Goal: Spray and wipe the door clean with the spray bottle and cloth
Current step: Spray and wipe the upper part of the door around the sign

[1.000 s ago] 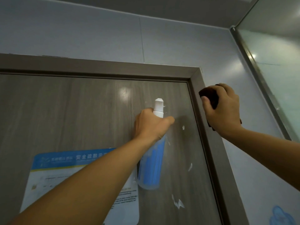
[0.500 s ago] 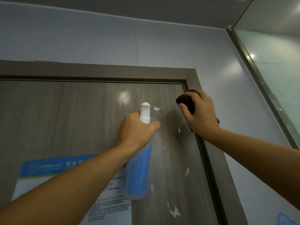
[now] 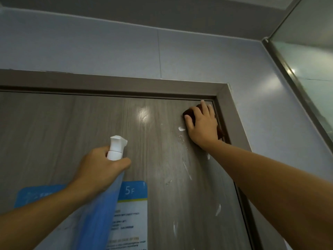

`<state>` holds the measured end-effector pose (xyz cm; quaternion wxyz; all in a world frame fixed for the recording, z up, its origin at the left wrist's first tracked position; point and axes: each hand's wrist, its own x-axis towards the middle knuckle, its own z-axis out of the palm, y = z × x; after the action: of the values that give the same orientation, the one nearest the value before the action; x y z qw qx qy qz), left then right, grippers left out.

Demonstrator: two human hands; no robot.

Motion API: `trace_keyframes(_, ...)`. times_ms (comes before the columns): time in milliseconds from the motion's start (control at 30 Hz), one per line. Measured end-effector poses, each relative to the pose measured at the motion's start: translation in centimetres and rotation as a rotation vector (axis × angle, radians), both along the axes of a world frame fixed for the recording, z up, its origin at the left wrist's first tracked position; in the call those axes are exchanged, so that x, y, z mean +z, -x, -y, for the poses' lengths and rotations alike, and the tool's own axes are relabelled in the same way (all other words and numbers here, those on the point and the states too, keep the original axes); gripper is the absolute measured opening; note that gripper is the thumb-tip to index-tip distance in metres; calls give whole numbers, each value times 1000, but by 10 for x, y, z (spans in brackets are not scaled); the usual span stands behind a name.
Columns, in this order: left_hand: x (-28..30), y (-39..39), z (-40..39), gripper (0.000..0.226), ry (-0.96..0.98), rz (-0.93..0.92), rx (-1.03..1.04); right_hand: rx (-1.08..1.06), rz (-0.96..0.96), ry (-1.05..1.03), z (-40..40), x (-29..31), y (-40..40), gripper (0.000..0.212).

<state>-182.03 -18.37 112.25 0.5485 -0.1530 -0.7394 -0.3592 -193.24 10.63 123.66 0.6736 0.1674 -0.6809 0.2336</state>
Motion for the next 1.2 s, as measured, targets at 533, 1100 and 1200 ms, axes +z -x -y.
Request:
trace_keyframes(533, 3, -6, 5, 37, -133, 66, -54, 129, -47, -631, 40, -37, -17, 48)
trace_keyframes(1100, 1, 13, 6, 18, -67, -37, 61, 133, -82, -512, 79, -25, -15, 43)
trace_keyframes(1200, 1, 15, 6, 18, -67, -47, 74, 127, -81, -641, 54, -45, -10, 43)
